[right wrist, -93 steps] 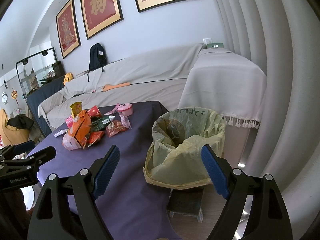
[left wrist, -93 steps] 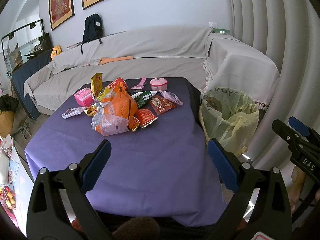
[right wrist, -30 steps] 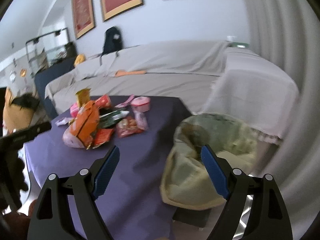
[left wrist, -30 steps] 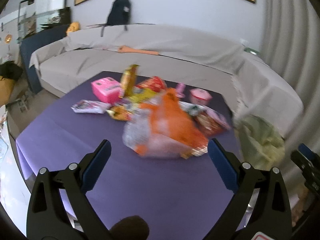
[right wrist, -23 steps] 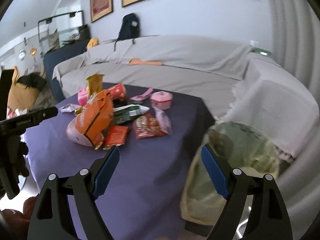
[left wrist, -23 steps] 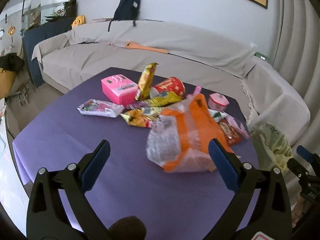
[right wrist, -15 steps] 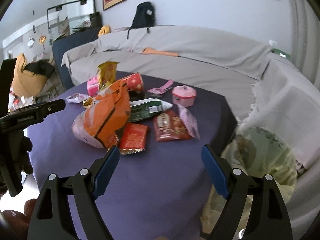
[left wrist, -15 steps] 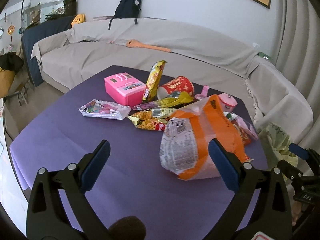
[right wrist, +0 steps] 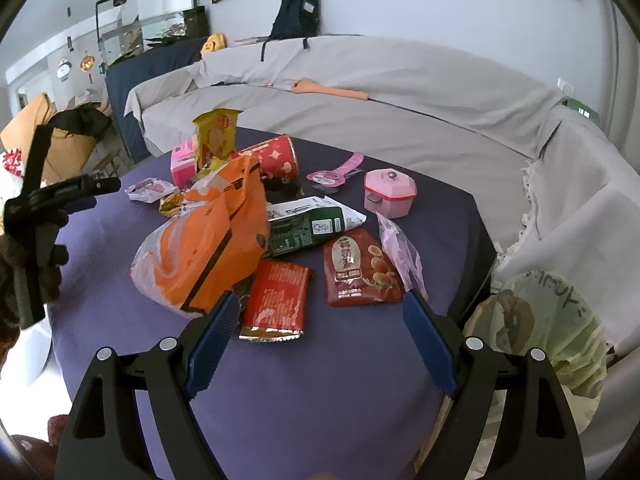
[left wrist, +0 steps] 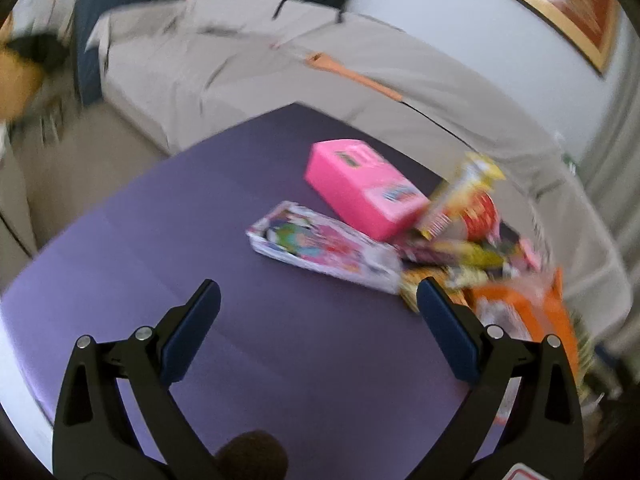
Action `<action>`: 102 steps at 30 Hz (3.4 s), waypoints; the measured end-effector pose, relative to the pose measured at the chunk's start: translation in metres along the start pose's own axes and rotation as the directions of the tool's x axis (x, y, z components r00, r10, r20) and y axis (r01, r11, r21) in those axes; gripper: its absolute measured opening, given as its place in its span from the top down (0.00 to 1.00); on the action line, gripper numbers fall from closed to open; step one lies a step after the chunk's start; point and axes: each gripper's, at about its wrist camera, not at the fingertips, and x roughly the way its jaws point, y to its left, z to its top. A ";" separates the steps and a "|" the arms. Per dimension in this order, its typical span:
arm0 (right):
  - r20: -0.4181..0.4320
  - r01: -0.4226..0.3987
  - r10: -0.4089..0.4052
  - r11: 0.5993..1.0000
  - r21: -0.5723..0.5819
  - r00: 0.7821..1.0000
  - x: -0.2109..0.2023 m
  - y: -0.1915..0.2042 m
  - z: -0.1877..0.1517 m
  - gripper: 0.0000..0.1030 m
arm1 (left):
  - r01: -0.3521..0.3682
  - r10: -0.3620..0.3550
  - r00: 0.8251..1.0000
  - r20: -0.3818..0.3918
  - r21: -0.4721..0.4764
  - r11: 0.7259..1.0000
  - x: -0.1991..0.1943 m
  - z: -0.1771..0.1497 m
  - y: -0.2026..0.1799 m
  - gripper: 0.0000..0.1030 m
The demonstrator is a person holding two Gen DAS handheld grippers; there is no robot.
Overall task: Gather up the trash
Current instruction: 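Grasp the orange chip bag with the right tool while the left tool grasps the colorful wrapper, then carry both held wrappers over the yellow-lined bin and open both tools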
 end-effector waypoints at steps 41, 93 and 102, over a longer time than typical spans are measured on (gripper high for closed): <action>-0.135 -0.230 0.224 0.973 -0.034 0.965 0.077 0.061 0.060 0.80 | 0.009 -0.026 0.996 0.085 0.199 0.980 -0.056 -0.011 -0.067 0.94; 0.147 0.310 -0.376 0.888 0.340 0.915 -0.142 -0.278 -0.043 0.87 | 0.609 -0.376 0.780 -0.500 0.468 0.641 0.068 -0.169 -0.481 0.87; 0.124 0.257 -0.312 0.909 0.329 0.942 -0.099 -0.269 -0.040 0.87 | 0.517 -0.319 0.839 -0.441 0.461 0.721 0.077 -0.154 -0.451 0.65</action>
